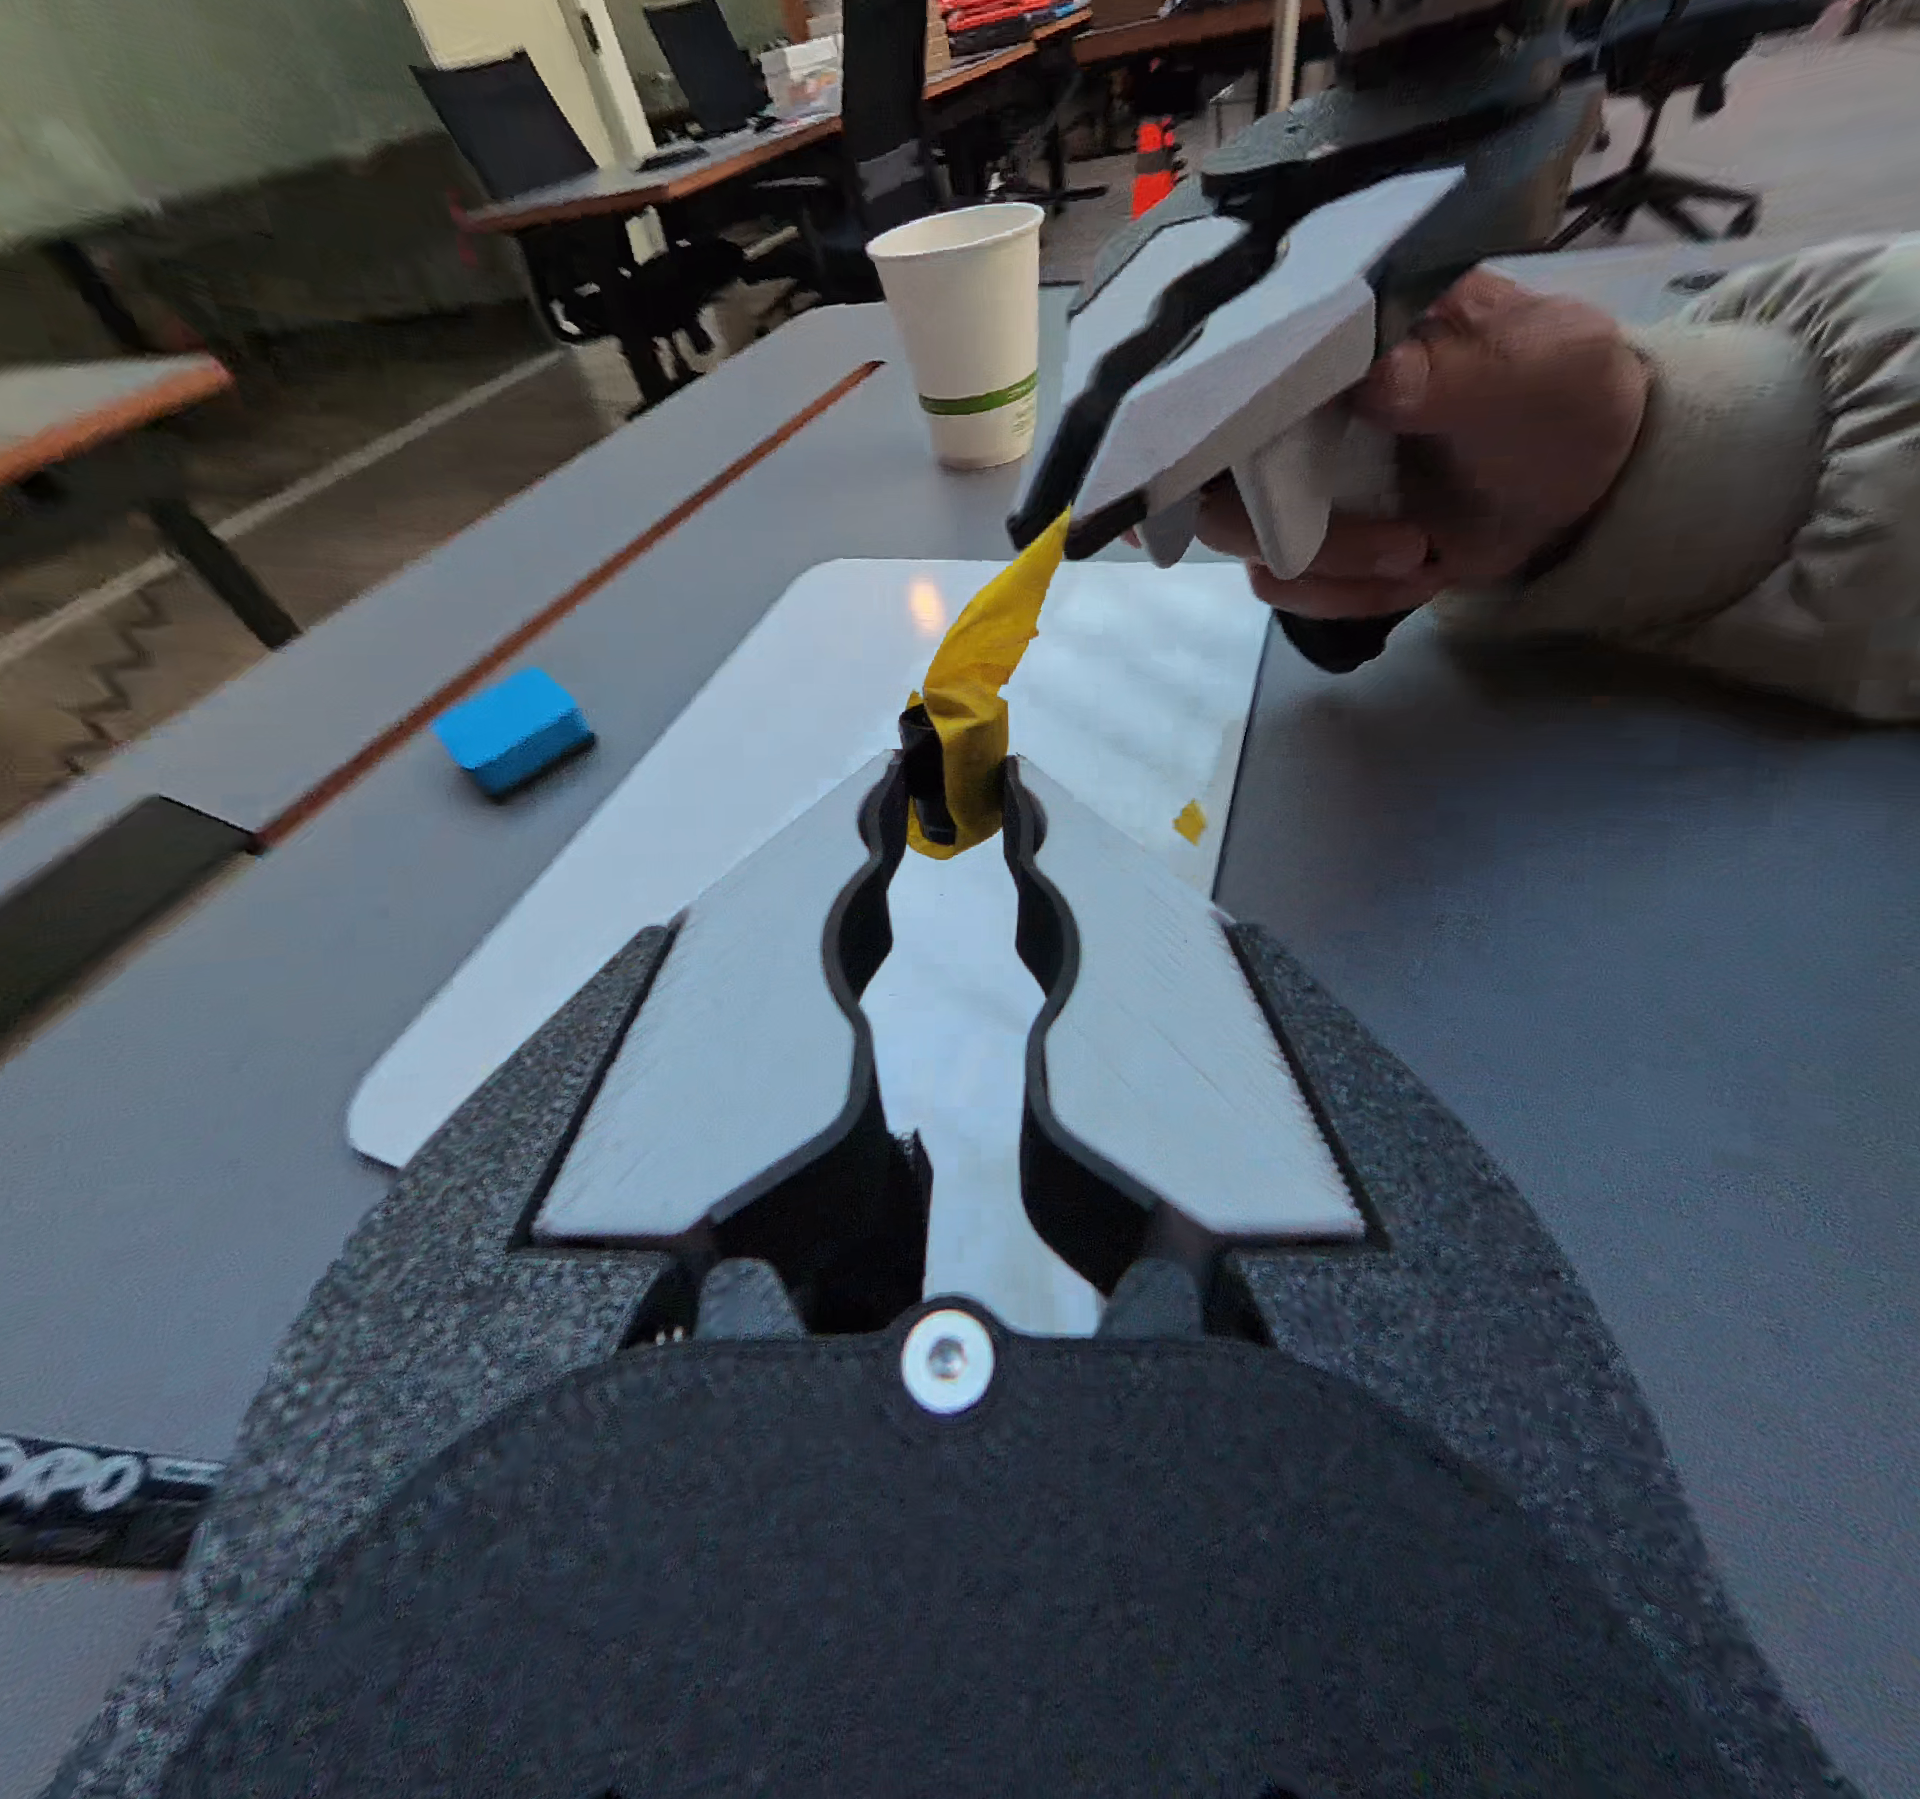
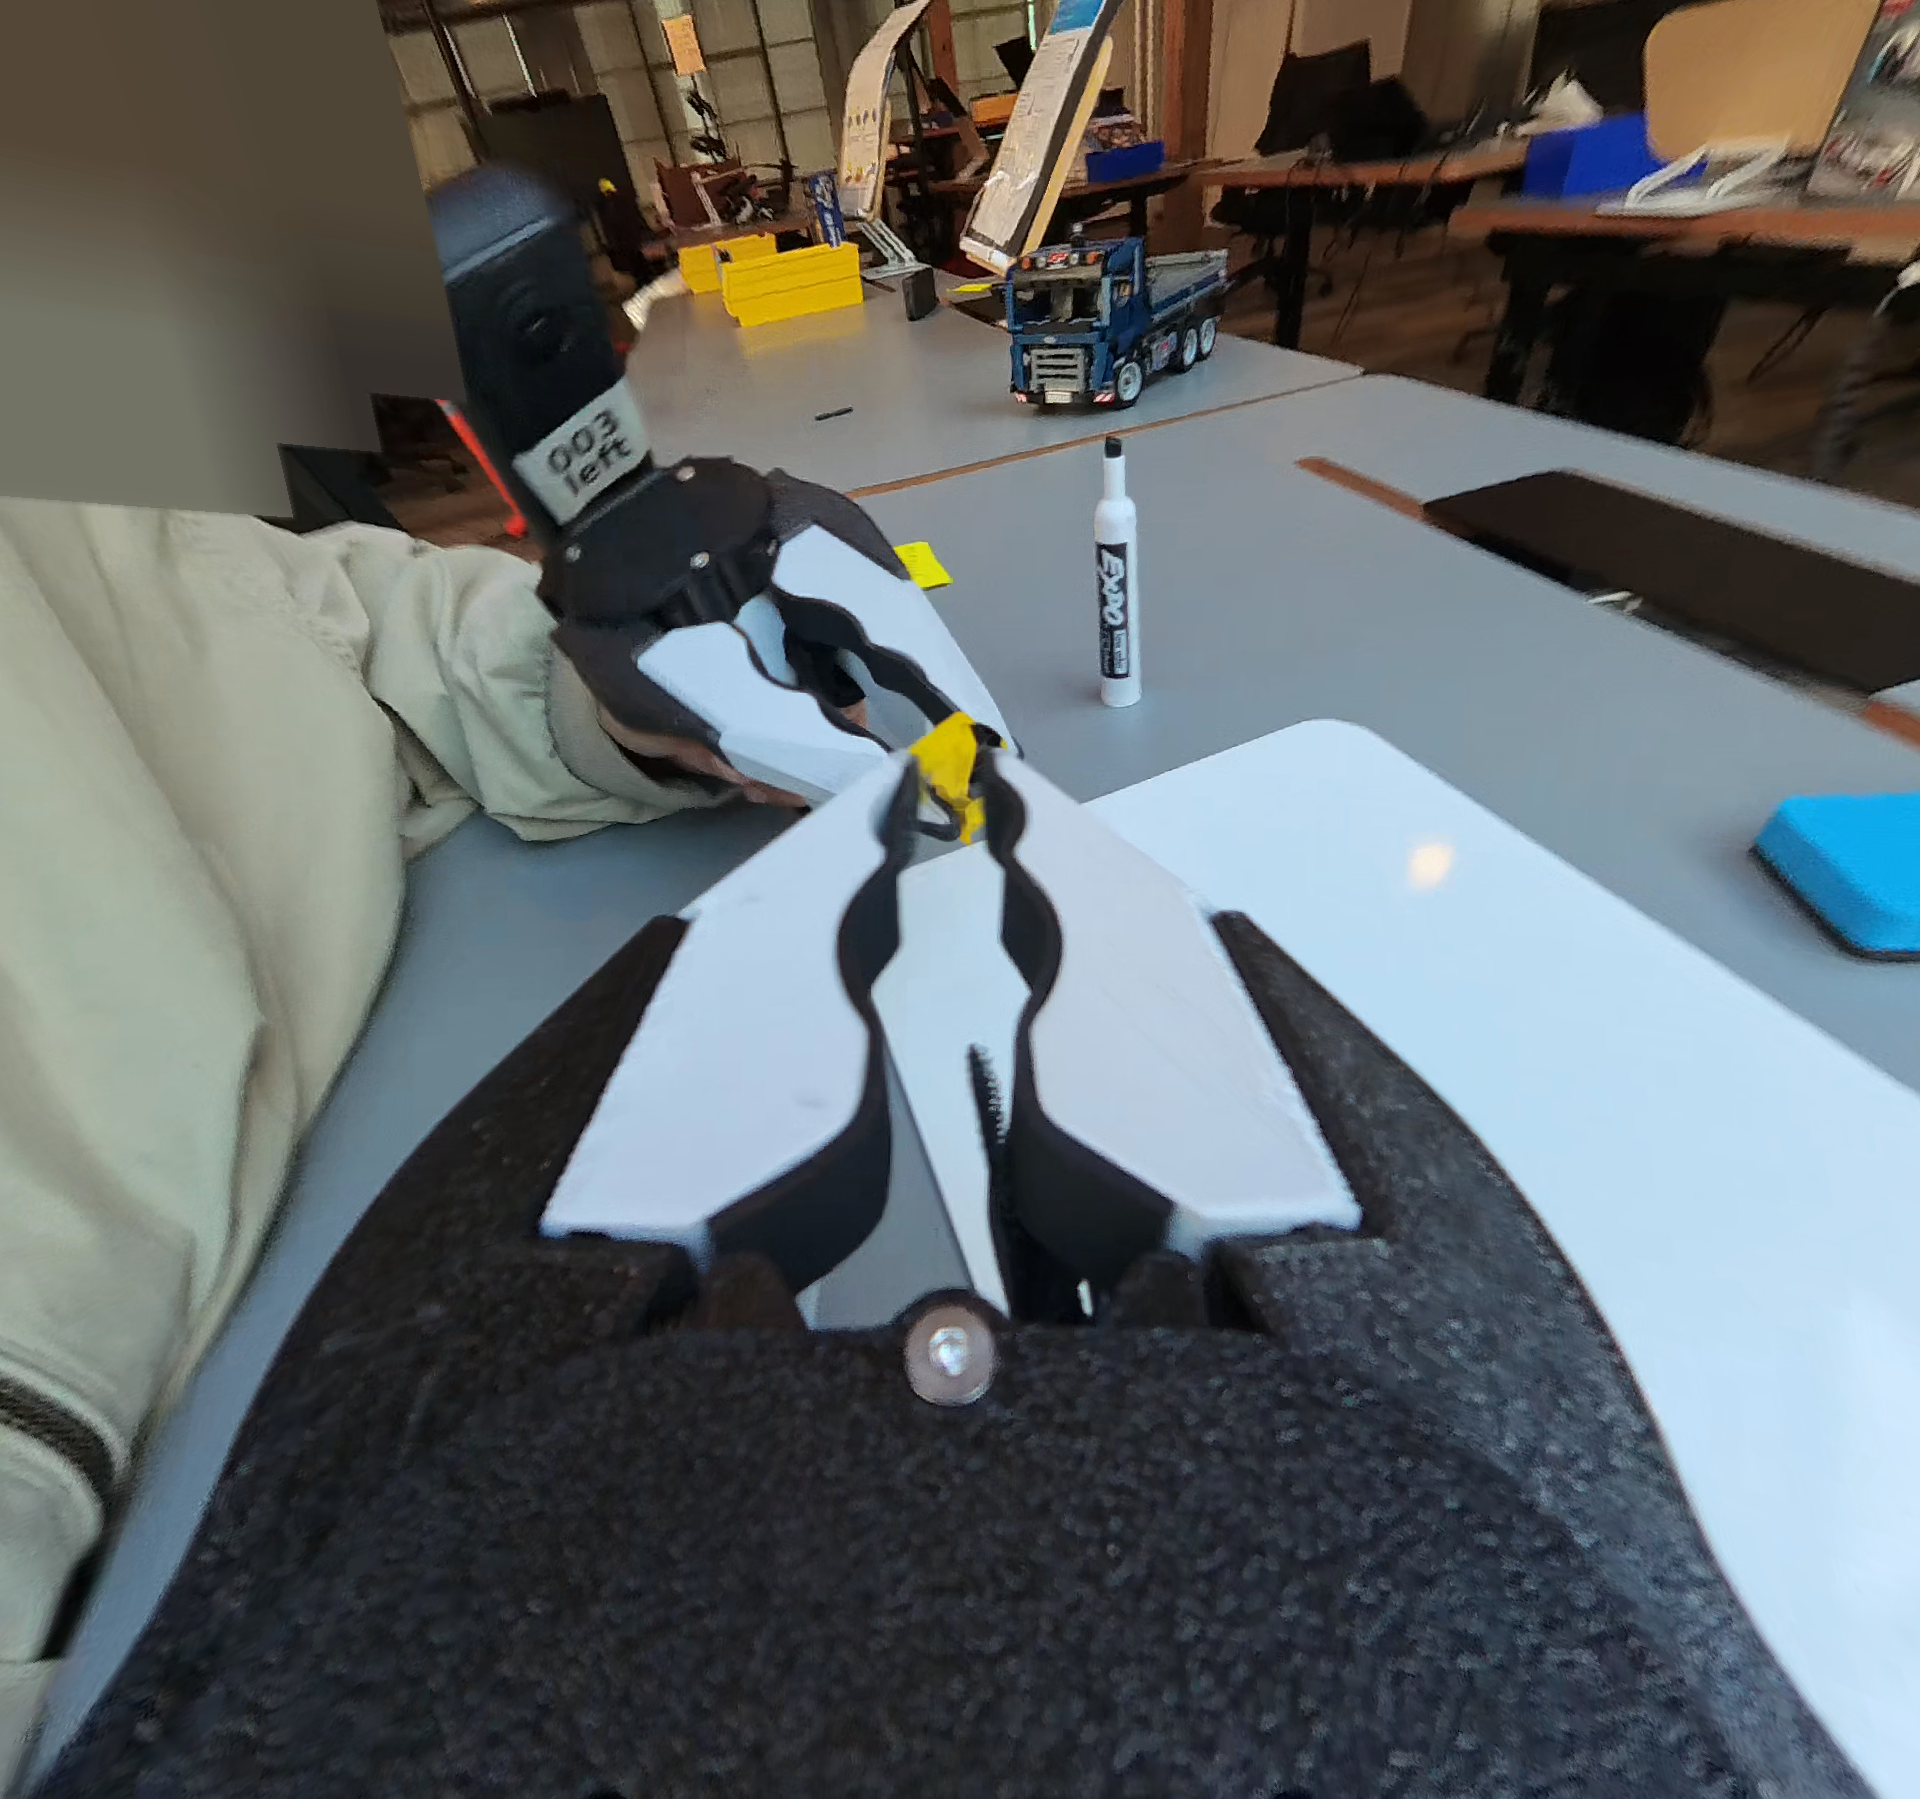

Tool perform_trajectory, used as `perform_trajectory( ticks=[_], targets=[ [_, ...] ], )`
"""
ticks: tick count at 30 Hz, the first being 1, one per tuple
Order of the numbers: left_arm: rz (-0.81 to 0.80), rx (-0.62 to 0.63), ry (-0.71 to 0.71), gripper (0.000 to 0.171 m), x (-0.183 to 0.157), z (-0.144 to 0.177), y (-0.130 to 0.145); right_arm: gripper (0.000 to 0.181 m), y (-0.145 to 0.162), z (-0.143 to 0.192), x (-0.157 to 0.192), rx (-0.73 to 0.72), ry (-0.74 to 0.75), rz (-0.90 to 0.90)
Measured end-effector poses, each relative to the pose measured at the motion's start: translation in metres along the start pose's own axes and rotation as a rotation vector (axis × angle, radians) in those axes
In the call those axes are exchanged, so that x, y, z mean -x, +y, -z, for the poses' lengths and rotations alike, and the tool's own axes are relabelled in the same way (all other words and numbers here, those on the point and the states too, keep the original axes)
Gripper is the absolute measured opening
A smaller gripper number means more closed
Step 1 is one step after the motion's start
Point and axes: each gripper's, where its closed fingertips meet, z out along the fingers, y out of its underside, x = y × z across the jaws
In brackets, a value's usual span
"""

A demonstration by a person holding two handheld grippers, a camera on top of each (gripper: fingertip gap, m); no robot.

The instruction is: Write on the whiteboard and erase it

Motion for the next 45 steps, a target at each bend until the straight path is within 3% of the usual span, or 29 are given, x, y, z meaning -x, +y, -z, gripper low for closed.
perform_trajectory(
  ticks=[3, 6, 9, 19, 25, 27, 31, 33, 35, 39, 42, 45],
  targets=[
    [-0.165, -0.011, -0.075, 0.018, -0.002, 0.001, -0.004, 0.039, 0.005, -0.004, -0.001, 0.004, -0.079, -0.161],
    [-0.268, 0.010, -0.099, 0.017, -0.005, -0.001, 0.001, 0.029, 0.012, -0.010, 0.008, 0.027, -0.170, -0.245],
    [-0.344, 0.030, -0.124, 0.017, -0.005, -0.002, 0.003, 0.026, 0.018, -0.015, 0.012, 0.060, -0.163, -0.213],
    [-0.613, 0.106, -0.305, 0.018, 0.009, -0.001, 0.010, 0.029, 0.011, -0.010, -0.003, 0.018, -0.067, -0.166],
    [-0.663, 0.138, -0.335, 0.017, 0.015, -0.002, 0.015, 0.044, 0.016, -0.005, -0.004, 0.076, -0.041, -0.080],
    [-0.712, 0.135, -0.332, 0.017, 0.009, -0.003, 0.014, 0.037, 0.028, -0.016, -0.002, 0.141, -0.021, -0.040],
    [-0.741, 0.145, -0.325, 0.017, 0.005, -0.004, 0.017, 0.000, 0.035, -0.020, -0.003, 0.175, 0.013, -0.001],
    [-0.629, 0.169, -0.299, 0.018, 0.009, -0.005, 0.020, 0.000, 0.038, -0.019, 0.001, 0.208, 0.017, 0.056],
    [-0.385, 0.156, -0.212, 0.017, 0.007, -0.005, 0.018, 0.000, 0.045, -0.021, 0.011, 0.251, -0.010, 0.120],
    [-0.279, 0.138, -0.101, 0.017, -0.002, -0.006, 0.021, 0.000, 0.046, -0.014, 0.004, 0.279, 0.012, 0.150],
    [-0.008, 0.084, 0.073, 0.019, -0.011, -0.003, 0.017, 0.000, 0.039, -0.004, 0.002, 0.244, -0.005, 0.165],
    [0.284, 0.000, 0.286, 0.046, -0.018, 0.008, 0.000, 0.000, 0.023, 0.008, 0.023, 0.168, -0.153, 0.122]
  ],
)
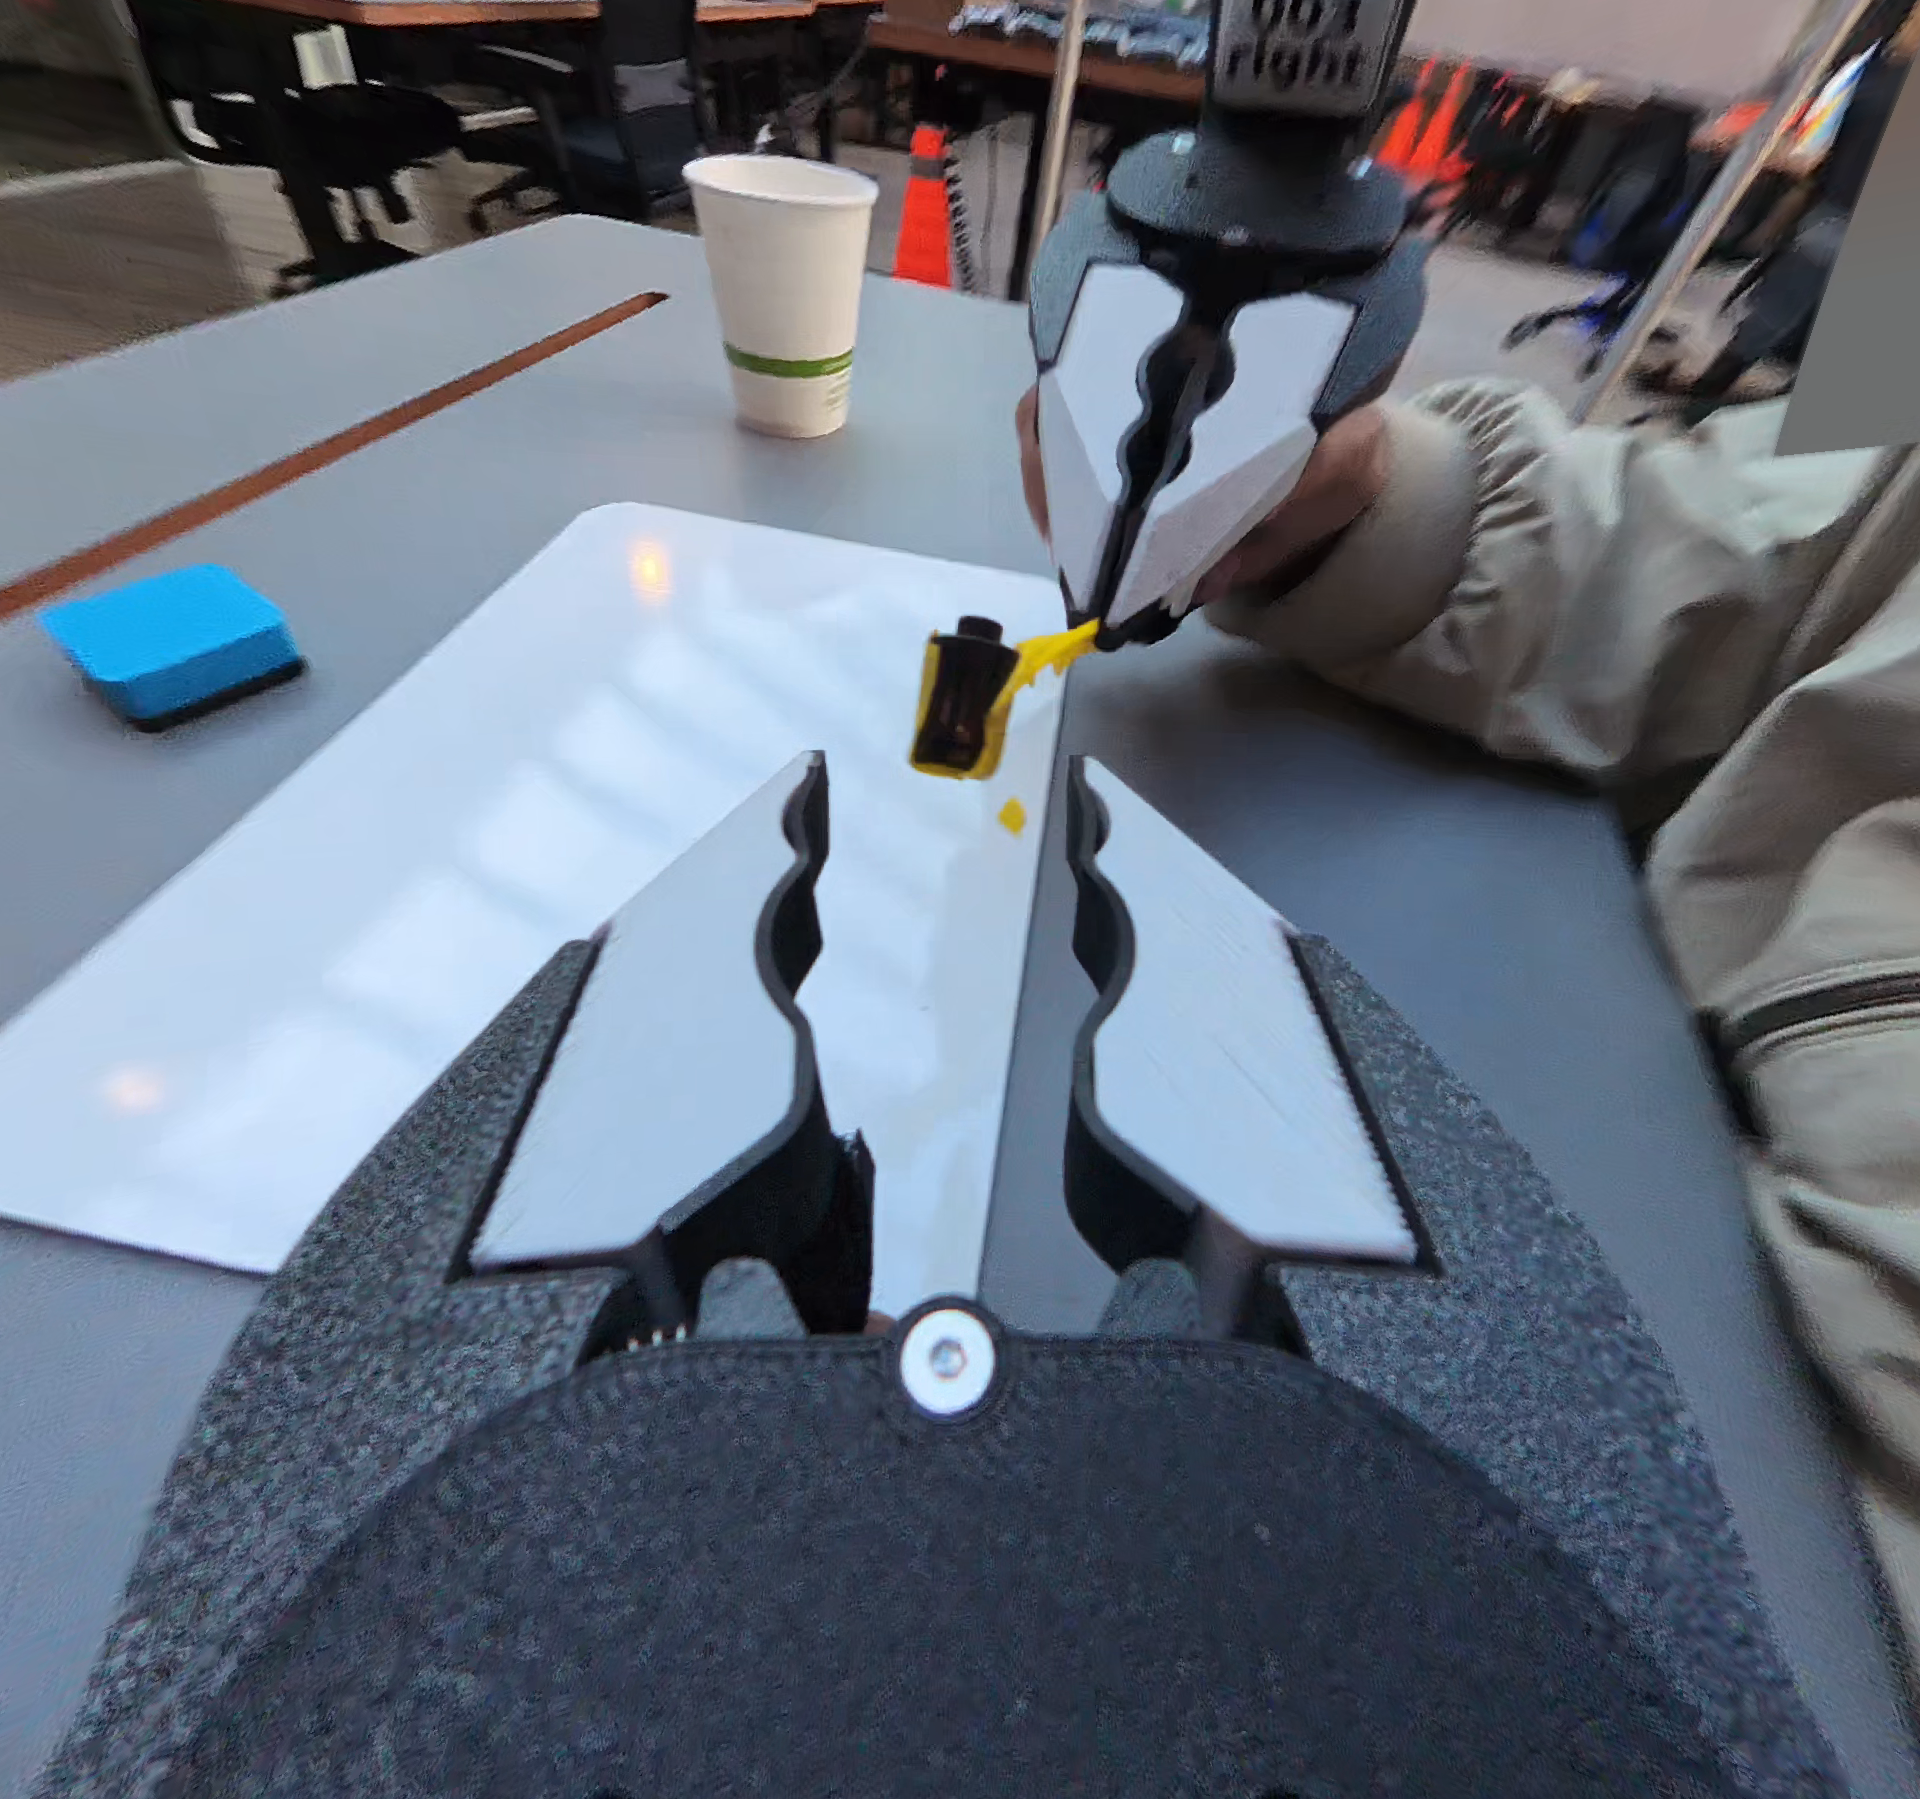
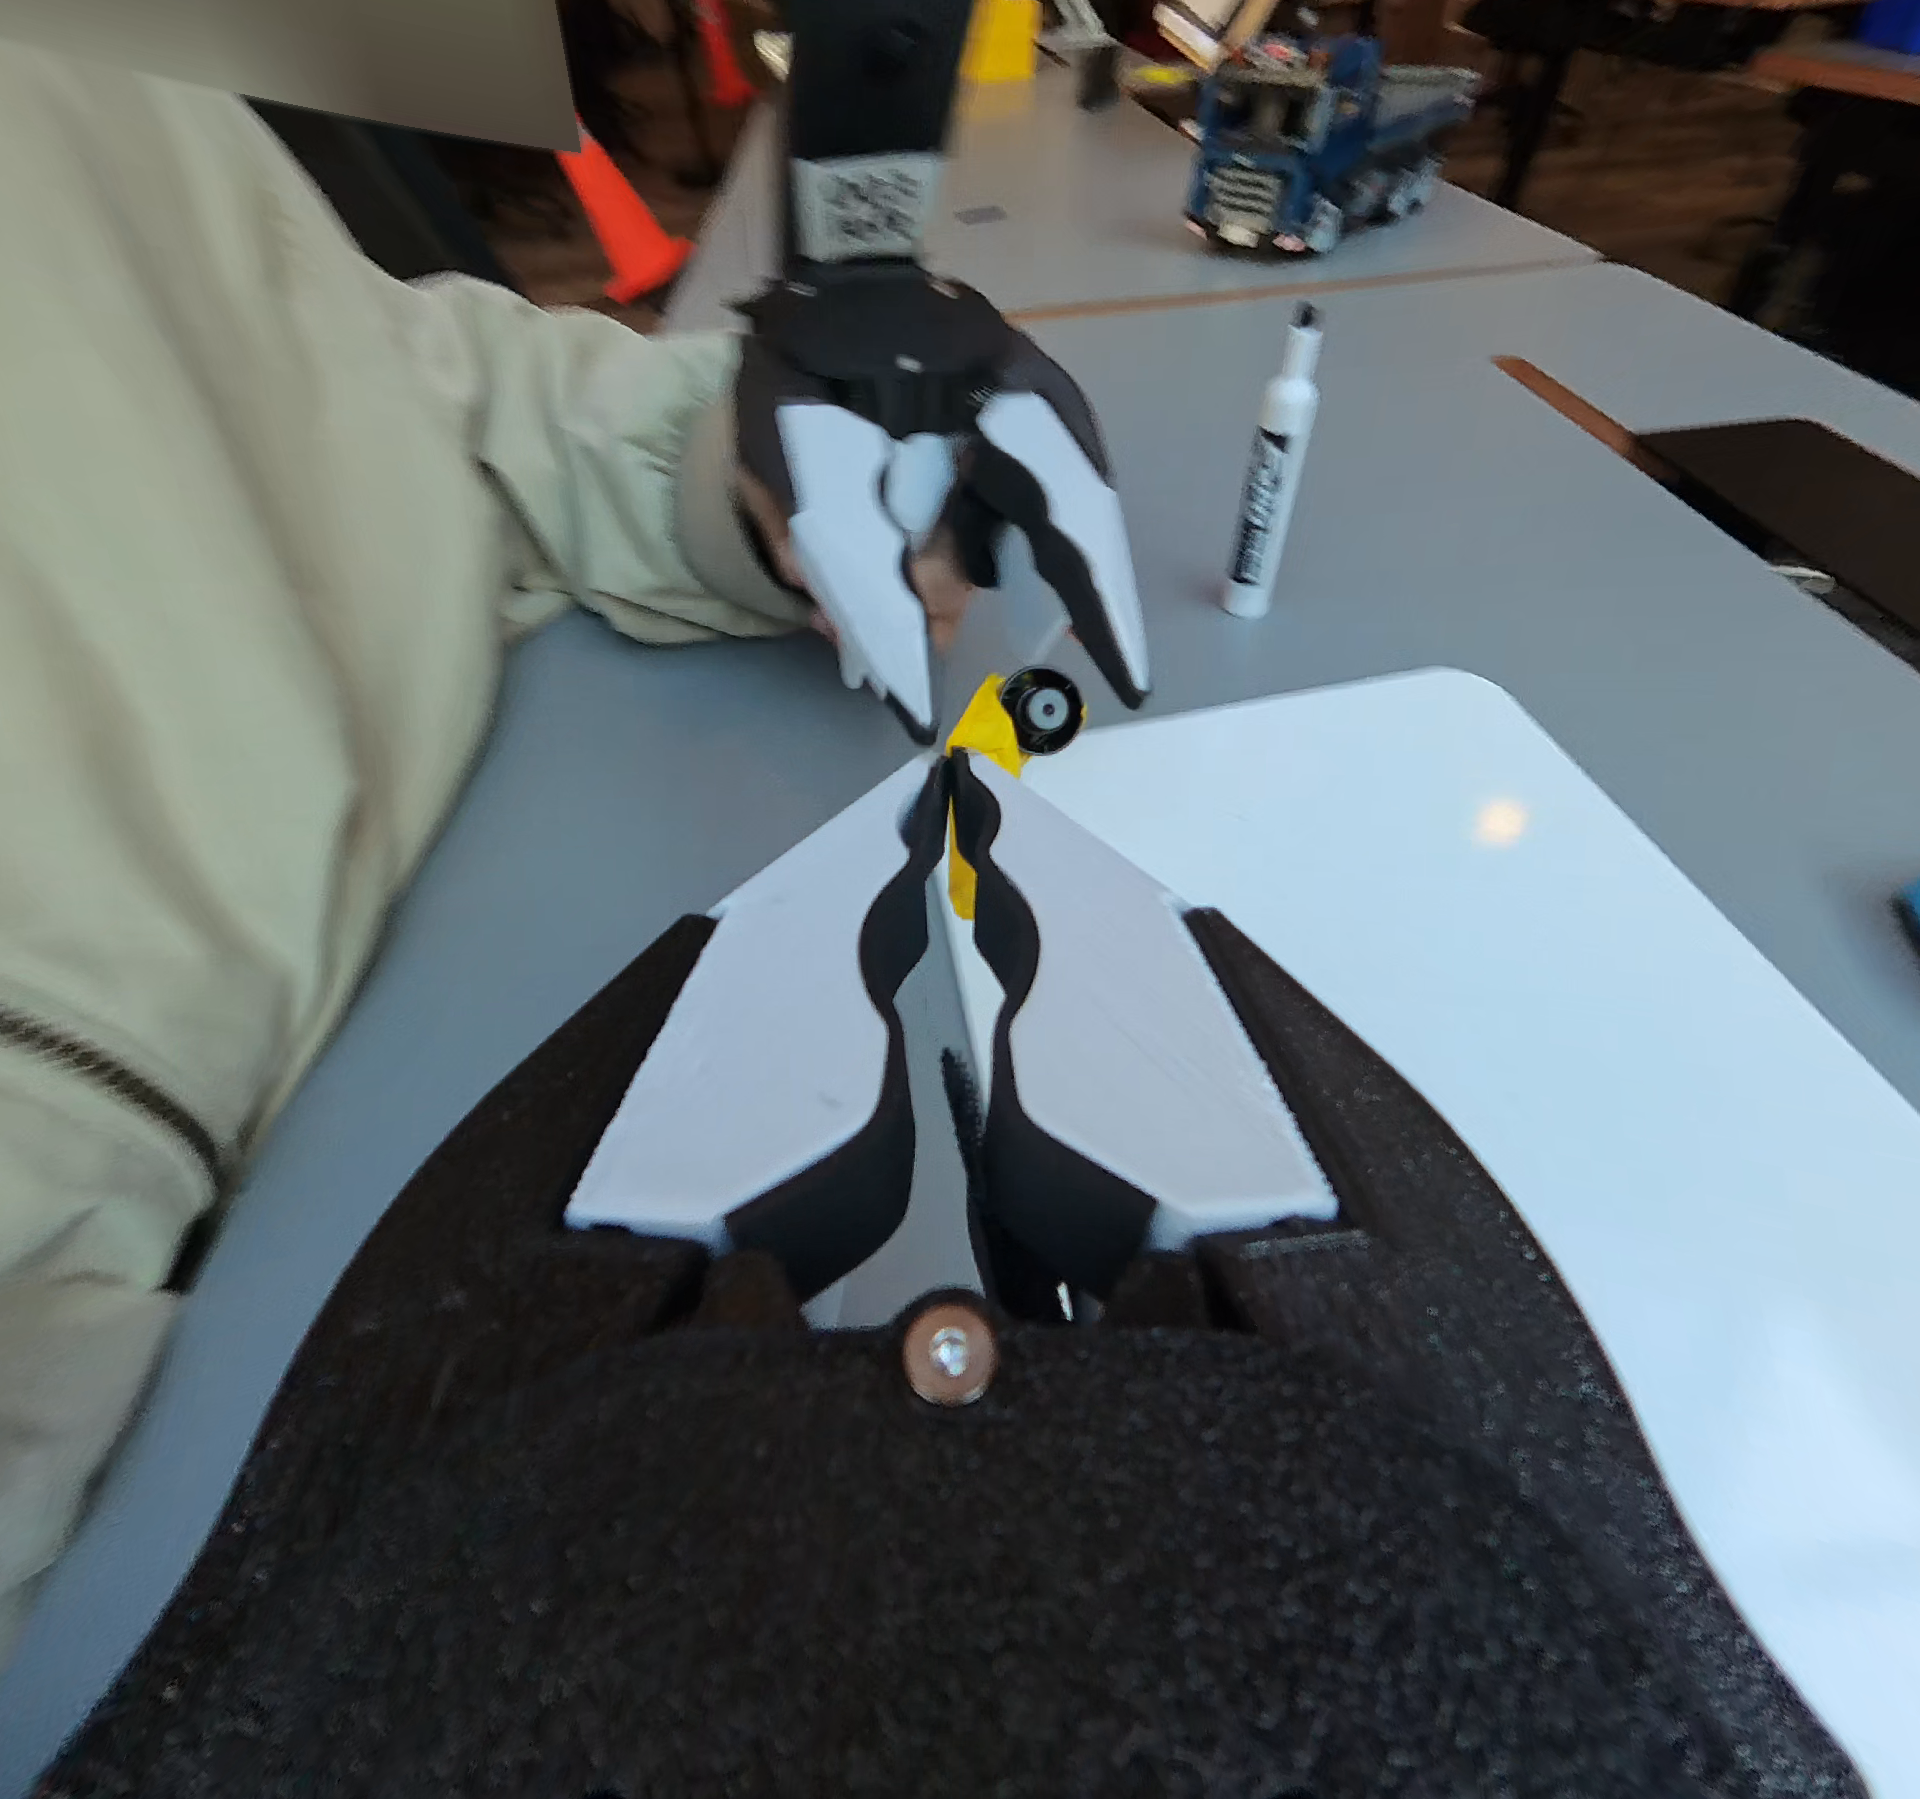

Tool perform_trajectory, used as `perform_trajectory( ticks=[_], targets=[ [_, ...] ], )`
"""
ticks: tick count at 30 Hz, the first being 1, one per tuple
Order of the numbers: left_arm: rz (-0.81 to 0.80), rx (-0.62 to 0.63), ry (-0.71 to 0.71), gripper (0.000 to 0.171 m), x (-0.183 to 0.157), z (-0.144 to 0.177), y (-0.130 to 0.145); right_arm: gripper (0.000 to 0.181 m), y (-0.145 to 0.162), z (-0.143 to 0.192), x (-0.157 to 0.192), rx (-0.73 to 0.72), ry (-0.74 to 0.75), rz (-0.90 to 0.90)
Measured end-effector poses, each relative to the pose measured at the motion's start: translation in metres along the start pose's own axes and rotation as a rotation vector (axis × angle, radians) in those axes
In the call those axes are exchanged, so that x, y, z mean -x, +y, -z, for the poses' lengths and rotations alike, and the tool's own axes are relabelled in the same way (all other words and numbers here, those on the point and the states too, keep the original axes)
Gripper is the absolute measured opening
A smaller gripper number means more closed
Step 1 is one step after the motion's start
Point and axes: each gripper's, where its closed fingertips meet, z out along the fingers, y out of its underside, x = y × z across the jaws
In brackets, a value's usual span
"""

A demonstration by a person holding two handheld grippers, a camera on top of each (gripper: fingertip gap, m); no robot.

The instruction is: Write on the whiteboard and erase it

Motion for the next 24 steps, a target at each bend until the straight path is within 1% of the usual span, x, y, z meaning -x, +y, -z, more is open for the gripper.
perform_trajectory(
  ticks=[1, 4, 6, 7, 10, 14, 18, 20, 24],
  targets=[
    [0.087, -0.039, 0.087, 0.050, -0.007, 0.003, -0.006, 0.000, -0.005, 0.004, 0.008, -0.024, -0.052, -0.003],
    [0.338, -0.104, 0.364, 0.058, -0.031, 0.012, -0.017, 0.000, -0.021, 0.012, 0.029, -0.124, -0.145, 0.073],
    [0.479, -0.145, 0.527, 0.058, -0.044, 0.018, -0.025, 0.000, -0.024, 0.012, 0.036, -0.139, -0.140, 0.141],
    [0.523, -0.163, 0.564, 0.058, -0.045, 0.019, -0.028, 0.000, -0.022, 0.009, 0.037, -0.123, -0.124, 0.179],
    [0.560, -0.147, 0.606, 0.047, -0.047, 0.018, -0.024, 0.000, -0.019, 0.005, 0.044, -0.116, -0.119, 0.268],
    [0.553, -0.140, 0.658, 0.017, -0.054, 0.021, -0.023, 0.000, -0.009, -0.002, 0.043, -0.050, -0.111, 0.281],
    [0.504, -0.076, 0.652, 0.018, -0.061, 0.018, -0.012, 0.000, -0.010, -0.001, 0.038, -0.049, -0.079, 0.282],
    [0.502, -0.072, 0.639, 0.021, -0.061, 0.016, -0.011, 0.000, -0.007, -0.003, 0.038, -0.030, -0.069, 0.292],
    [0.475, -0.072, 0.628, 0.018, -0.060, 0.016, -0.010, 0.000, -0.003, -0.007, 0.035, -0.003, -0.039, 0.306]
  ],
)
